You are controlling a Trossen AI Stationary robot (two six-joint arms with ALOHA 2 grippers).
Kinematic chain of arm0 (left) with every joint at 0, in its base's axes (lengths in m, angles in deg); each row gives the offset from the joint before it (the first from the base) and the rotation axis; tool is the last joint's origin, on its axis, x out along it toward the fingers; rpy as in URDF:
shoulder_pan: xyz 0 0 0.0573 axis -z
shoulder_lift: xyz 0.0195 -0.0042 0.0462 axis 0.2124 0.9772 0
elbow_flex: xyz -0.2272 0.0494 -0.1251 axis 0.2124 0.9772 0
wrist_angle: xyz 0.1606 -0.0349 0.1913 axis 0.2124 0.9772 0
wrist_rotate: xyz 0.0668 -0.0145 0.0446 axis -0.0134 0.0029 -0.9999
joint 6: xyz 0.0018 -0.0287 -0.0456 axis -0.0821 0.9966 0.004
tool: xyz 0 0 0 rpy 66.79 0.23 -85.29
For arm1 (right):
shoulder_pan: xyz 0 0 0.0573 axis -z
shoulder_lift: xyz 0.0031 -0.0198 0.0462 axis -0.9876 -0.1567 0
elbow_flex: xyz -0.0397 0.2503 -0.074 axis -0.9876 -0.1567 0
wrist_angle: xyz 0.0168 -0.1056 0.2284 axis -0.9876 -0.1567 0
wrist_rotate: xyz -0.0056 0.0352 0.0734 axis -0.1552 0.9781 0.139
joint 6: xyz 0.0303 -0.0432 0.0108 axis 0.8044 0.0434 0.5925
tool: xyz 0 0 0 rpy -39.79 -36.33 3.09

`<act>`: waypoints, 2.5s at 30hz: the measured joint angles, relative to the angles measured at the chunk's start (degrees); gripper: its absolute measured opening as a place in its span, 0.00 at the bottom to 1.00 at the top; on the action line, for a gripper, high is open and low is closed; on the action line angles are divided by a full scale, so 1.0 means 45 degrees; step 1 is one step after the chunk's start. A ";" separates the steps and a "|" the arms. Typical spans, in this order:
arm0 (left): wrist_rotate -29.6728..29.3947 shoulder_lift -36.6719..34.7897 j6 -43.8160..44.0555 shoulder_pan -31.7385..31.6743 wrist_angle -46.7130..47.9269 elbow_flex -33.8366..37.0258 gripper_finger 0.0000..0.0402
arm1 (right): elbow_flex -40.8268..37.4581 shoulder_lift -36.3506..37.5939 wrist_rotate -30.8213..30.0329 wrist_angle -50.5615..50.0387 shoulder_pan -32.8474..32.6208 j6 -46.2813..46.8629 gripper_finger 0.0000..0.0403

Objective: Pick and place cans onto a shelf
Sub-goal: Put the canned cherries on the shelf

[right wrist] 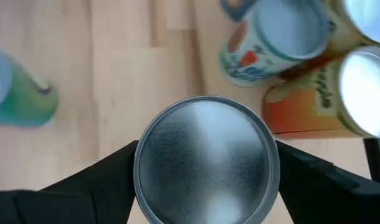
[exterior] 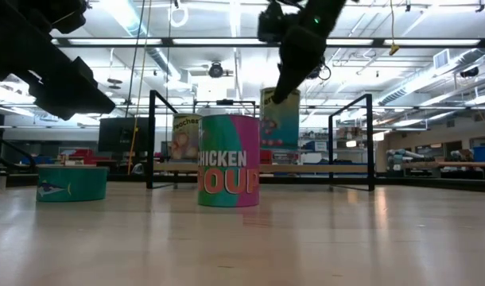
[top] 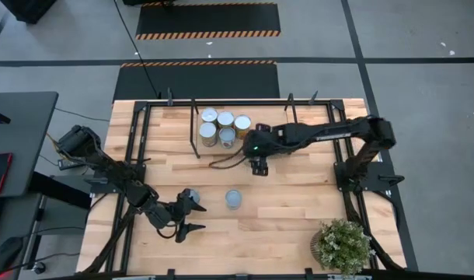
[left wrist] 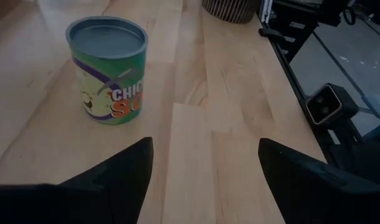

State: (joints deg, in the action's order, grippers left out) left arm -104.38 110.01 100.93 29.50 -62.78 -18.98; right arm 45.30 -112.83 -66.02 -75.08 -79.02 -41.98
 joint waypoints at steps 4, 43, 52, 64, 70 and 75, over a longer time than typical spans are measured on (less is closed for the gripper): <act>-0.0010 0.0000 -0.0005 -0.0221 -0.0002 0.0000 0.74 | -0.1475 0.0726 0.0056 0.1732 0.0705 -0.0021 0.83; 0.0132 0.0000 -0.0127 -0.0672 -0.0228 0.0000 0.74 | -0.1648 0.0130 0.0323 0.2379 0.2507 0.0089 0.96; 0.0277 0.0000 -0.0230 -0.0676 -0.0160 0.0000 0.74 | -0.1525 0.0112 0.0338 0.2117 0.2473 0.0067 0.98; 0.0277 0.0000 -0.0219 -0.0676 -0.0176 -0.0003 0.74 | -0.0885 0.0116 -0.0802 -0.0319 0.2222 0.0003 0.99; 0.0272 0.0000 -0.0219 -0.0671 -0.0180 -0.0004 0.74 | -0.0885 0.0116 -0.1777 -0.0837 0.2222 -0.0009 0.99; 0.0272 0.0000 -0.0228 -0.0671 -0.0177 0.0000 0.74 | -0.0885 0.0116 -0.3173 -0.1431 0.2232 -0.0194 0.99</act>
State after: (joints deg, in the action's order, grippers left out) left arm -103.16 110.01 99.90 26.48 -63.58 -18.98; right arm 41.31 -112.31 -80.29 -81.52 -68.97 -42.85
